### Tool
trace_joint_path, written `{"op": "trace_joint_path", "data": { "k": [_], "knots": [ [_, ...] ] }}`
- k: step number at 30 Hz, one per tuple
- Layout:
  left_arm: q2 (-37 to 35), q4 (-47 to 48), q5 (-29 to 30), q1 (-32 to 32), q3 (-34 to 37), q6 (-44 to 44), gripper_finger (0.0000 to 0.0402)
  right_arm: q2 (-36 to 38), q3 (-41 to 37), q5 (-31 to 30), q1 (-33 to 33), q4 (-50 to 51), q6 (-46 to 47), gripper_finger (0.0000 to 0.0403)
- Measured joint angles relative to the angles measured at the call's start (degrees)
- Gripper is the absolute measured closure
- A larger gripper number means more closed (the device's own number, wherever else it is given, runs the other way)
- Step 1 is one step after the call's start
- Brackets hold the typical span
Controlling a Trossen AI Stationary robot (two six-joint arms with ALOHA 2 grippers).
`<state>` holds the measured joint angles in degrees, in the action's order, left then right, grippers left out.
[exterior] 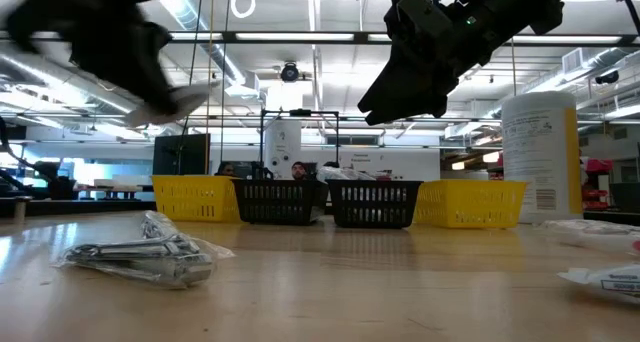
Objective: Pick & Place Travel size toiletries
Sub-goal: Put the white toothpaste into the left yellow bin
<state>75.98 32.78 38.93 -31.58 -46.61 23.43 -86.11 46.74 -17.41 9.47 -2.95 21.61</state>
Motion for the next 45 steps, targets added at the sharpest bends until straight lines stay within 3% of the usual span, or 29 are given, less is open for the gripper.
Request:
{"op": "trace_joint_path", "data": {
  "k": [3,8,15,23,33,45],
  "knots": [
    [-4.75,-0.07,2.31,6.69,0.0,1.29,0.0354,0.0,0.0,0.0,0.0,-0.1,0.0,0.0209],
    [-9.3,-0.36,-2.22,18.42,0.0,4.24,0.0351,0.0,0.0,-0.02,0.0,-0.1,0.0,0.021],
    [-7.19,-1.22,-9.02,29.8,-0.07,10.78,0.0347,0.0,0.0,0.01,0.0,-0.31,0.07,0.0226],
    [2.36,-3.66,-10.24,35.06,-0.04,10.42,0.0347,0.0,0.0,0.01,0.0,-0.44,0.02,0.0233],
    [11.22,-3.81,-13.17,39.8,-0.04,12.49,0.0342,0.0,0.0,0.04,0.0,-0.36,0.42,0.0215],
    [12.29,-3.96,-10.92,41.81,-0.04,8.51,0.0256,0.0,0.0,0.04,0.0,-0.34,0.42,0.0209]
  ]
}}
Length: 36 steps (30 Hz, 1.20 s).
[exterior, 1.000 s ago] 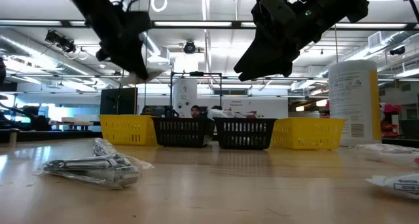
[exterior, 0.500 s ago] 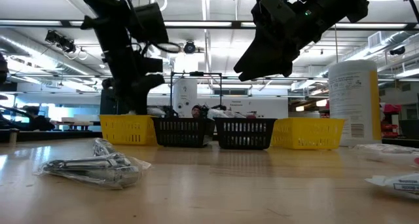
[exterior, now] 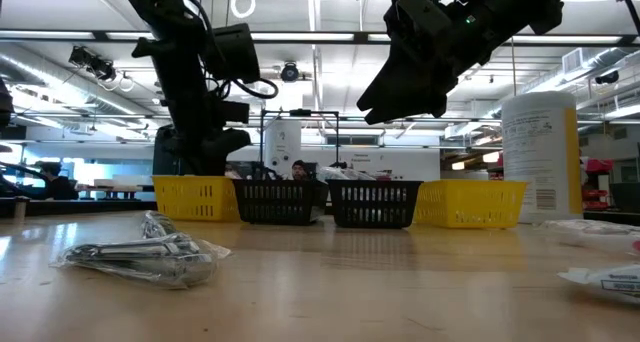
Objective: Pick & Place Travel size toiletries
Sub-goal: Put the white toothpaste into the left yellow bin, then put the orange toothbrush into the right black bin
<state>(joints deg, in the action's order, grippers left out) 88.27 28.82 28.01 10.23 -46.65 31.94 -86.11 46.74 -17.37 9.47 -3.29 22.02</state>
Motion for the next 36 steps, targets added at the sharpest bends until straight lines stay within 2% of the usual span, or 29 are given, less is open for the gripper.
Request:
{"op": "trace_joint_path", "data": {
  "k": [6,14,20,28,33,36],
  "knots": [
    [-0.63,1.36,-3.19,-0.16,-2.14,-1.6,0.0229,0.0,0.0,0.0,0.0,0.0,0.03,0.022],
    [-5.36,1.58,-3.5,-2.25,-7.08,-7.21,0.0239,0.0,0.0,0.0,0.0,-0.71,0.04,0.0226],
    [-9.07,1.67,-4.14,-4.94,-7.42,-10.19,0.0248,0.0,0.0,-0.03,0.0,-0.81,1.8,0.0205],
    [-9.31,1.55,-4.99,-9.42,-7.42,-9.94,0.0256,0.0,0.0,-0.01,0.0,-0.62,3.13,0.0176],
    [-9.31,1.2,-4.79,-11.69,-7.43,-7.23,0.0256,0.02,0.02,0.02,1.94,4.73,6.98,0.0177],
    [-9.31,1.18,-4.7,-12.8,-7.41,-6.15,0.0256,0.71,0.02,1.3,4.28,11.17,14.5,0.0188]
  ]
}}
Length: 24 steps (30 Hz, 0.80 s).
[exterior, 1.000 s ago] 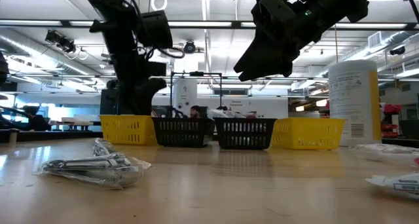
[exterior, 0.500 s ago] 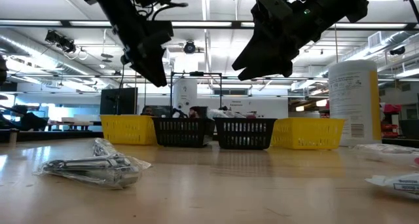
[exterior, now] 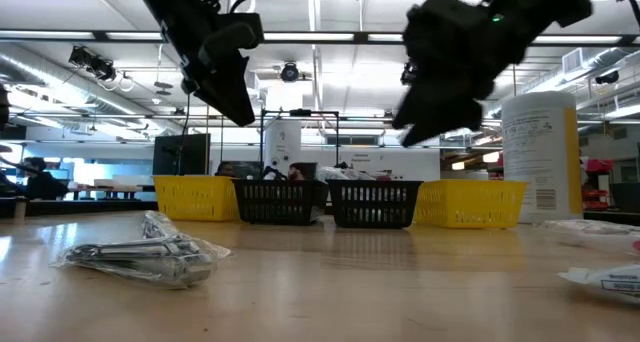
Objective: Pick & Place Travel size toiletries
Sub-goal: Put the orange toothbrush into the right black bin
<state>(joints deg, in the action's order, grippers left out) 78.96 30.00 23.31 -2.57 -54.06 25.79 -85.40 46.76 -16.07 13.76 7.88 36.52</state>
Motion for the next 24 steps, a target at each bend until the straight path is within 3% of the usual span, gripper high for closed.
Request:
{"op": "trace_joint_path", "data": {
  "k": [4,10,16,24],
  "knots": [
    [0.0,0.0,1.88,-1.02,0.0,0.54,0.0256,1.98,0.0,4.75,3.72,9.19,13.48,0.0204],
    [0.0,-0.09,3.57,-1.37,0.0,2.11,0.0256,1.02,0.04,17.21,9.31,18.89,32.58,0.0215],
    [0.0,-1.2,4.04,-1.37,0.0,2.59,0.0256,-2.29,0.02,19.59,13.3,22.07,43.42,0.0199],
    [0.0,-1.22,3.99,-1.37,0.01,2.42,0.0256,-7.39,0.02,19.18,13.93,21.5,47.09,0.0179]
  ]
}}
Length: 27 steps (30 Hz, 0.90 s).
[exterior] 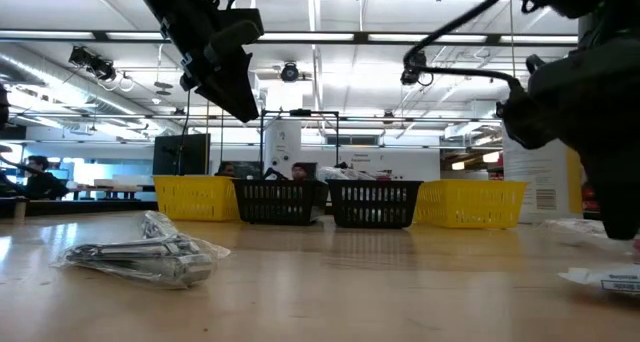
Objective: Pick & Place Travel size toiletries
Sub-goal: Put the orange toothbrush into the right black bin
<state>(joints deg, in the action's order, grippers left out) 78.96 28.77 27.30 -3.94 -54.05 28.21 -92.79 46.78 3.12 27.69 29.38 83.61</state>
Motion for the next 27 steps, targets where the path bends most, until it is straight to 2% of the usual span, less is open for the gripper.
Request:
{"op": "trace_joint_path", "data": {
  "k": [3,6,15,18,20,23,27],
  "knots": [
    [0.0,0.0,0.01,-0.01,0.01,-0.09,0.0256,-1.14,0.22,0.18,-0.18,-0.19,-0.13,0.0186],
    [0.0,-0.04,0.03,0.01,0.01,-0.58,0.0256,-1.4,0.17,-0.56,-0.24,0.1,-0.26,0.021],
    [0.0,0.13,-0.18,0.02,0.01,-2.0,0.0256,-1.49,-0.04,-1.08,-0.74,1.77,-0.5,0.0338],
    [-0.07,1.64,-0.53,-0.01,0.01,-4.72,0.0256,-1.03,-0.04,-0.06,-1.64,2.25,-0.5,0.0367],
    [-1.54,4.77,-0.68,-0.01,0.1,-4.76,0.0256,-0.28,-0.12,0.64,-2.13,2.21,-0.51,0.0378],
    [-5.08,8.51,-0.89,-0.01,0.08,-2.79,0.0256,2.14,-0.22,-1.45,-2.39,0.93,-1.38,0.0383],
    [-11.08,11.68,0.61,-0.01,0.06,-2.07,0.0256,5.19,-0.2,-8.28,-2.6,-7.69,-8.02,0.0384]
  ]
}}
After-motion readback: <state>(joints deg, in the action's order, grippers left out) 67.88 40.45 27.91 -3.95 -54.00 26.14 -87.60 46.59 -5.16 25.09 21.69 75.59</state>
